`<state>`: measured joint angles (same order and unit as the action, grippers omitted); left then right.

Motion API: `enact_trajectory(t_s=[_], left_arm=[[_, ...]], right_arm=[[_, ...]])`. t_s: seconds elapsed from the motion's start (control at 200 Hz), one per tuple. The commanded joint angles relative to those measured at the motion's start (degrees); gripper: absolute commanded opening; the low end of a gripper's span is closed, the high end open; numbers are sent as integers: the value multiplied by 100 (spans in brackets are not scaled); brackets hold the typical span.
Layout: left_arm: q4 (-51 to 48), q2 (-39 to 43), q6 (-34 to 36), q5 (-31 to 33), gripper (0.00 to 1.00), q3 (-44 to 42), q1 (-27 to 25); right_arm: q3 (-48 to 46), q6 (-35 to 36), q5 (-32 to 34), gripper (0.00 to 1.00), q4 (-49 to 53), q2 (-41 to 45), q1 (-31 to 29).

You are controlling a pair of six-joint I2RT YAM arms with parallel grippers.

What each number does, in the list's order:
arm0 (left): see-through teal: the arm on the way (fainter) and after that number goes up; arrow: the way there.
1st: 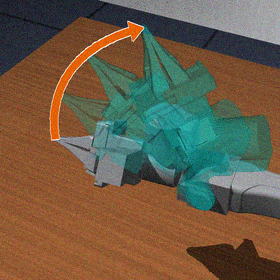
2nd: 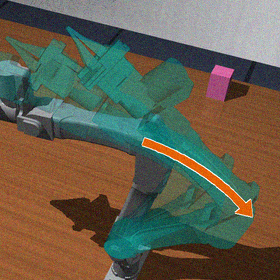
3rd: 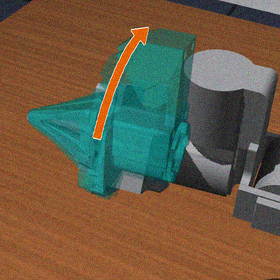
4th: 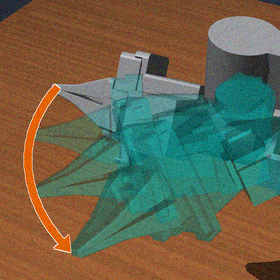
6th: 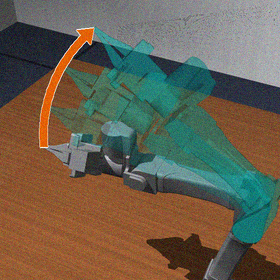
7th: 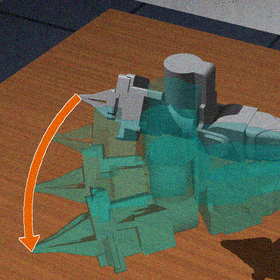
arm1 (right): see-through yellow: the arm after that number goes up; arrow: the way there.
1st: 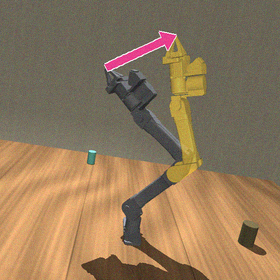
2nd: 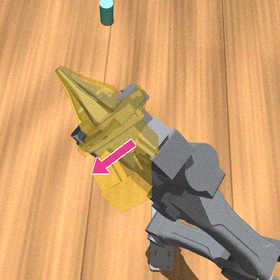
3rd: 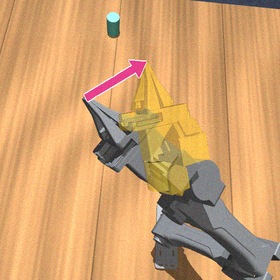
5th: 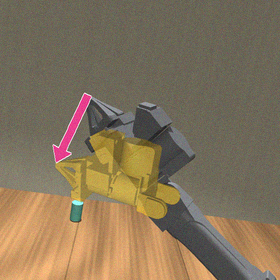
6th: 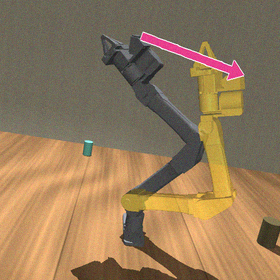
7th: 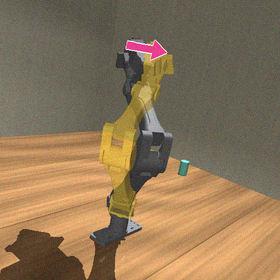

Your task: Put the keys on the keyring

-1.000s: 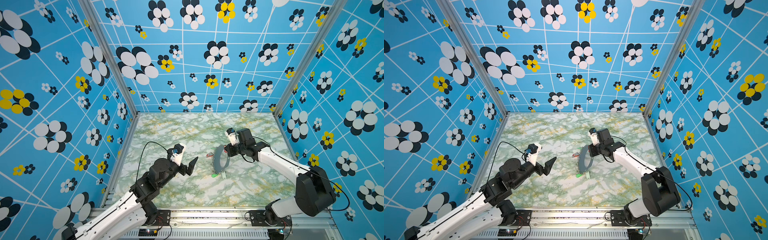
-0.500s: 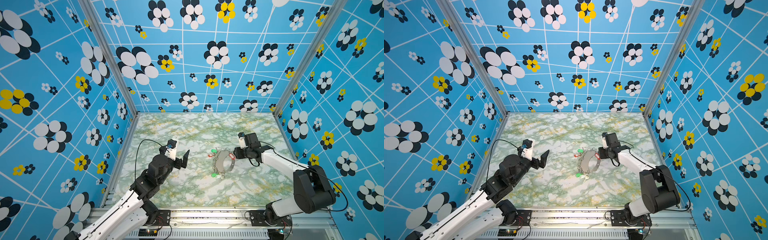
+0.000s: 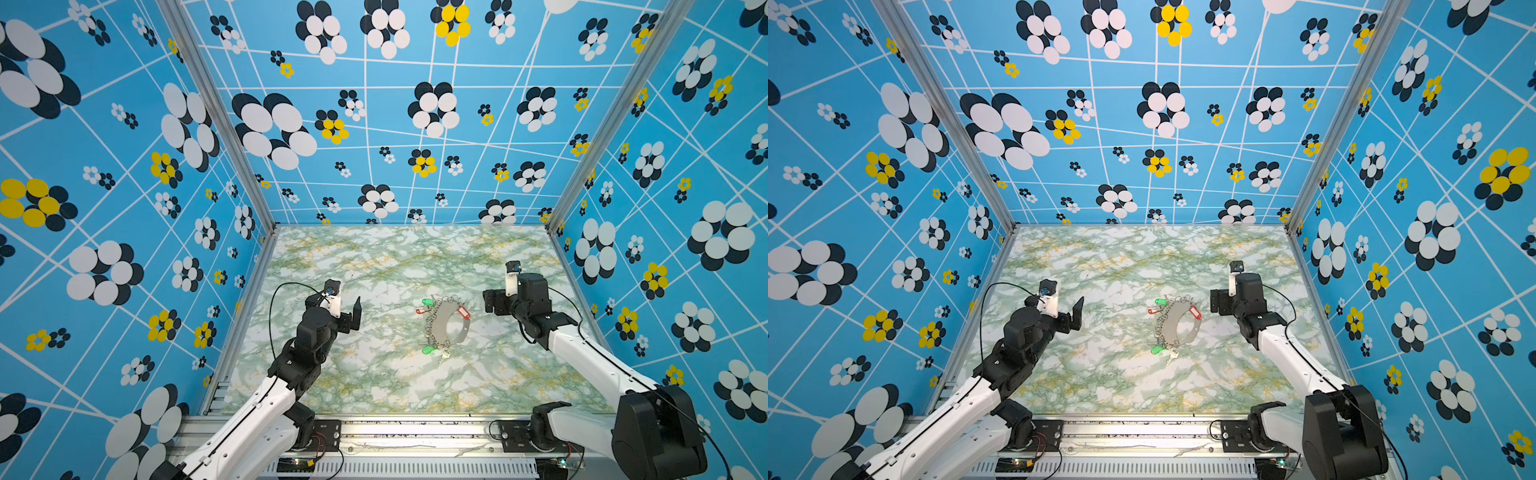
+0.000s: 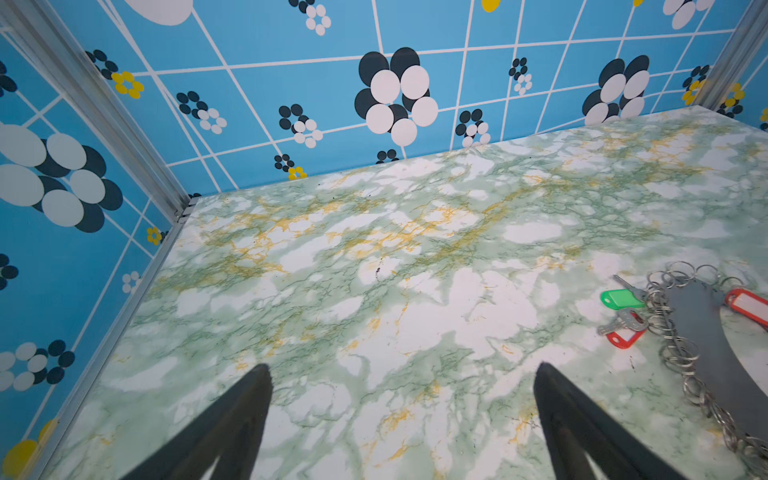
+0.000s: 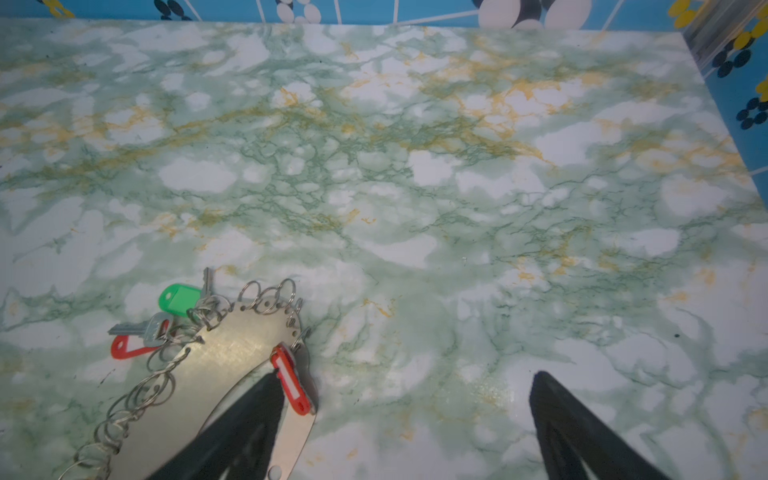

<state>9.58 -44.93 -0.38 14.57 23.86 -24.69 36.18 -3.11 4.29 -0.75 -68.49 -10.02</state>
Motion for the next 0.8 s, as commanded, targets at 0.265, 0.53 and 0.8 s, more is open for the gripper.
enact_trajectory(t_s=[0.265,0.53,0.8], left_arm=[[2369,-1209,234,-980,100,-534,1175],[3875,-2274,889,-1039,100,-888,1453],[4522,-3237,648,-1323,100,-802,1815]], right_arm=[[-1063,560,629,98,-3110,-555,522],[-1425,614,792,99,-4184,-1049,545],[-1705,549,683,99,-4726,-1008,547]])
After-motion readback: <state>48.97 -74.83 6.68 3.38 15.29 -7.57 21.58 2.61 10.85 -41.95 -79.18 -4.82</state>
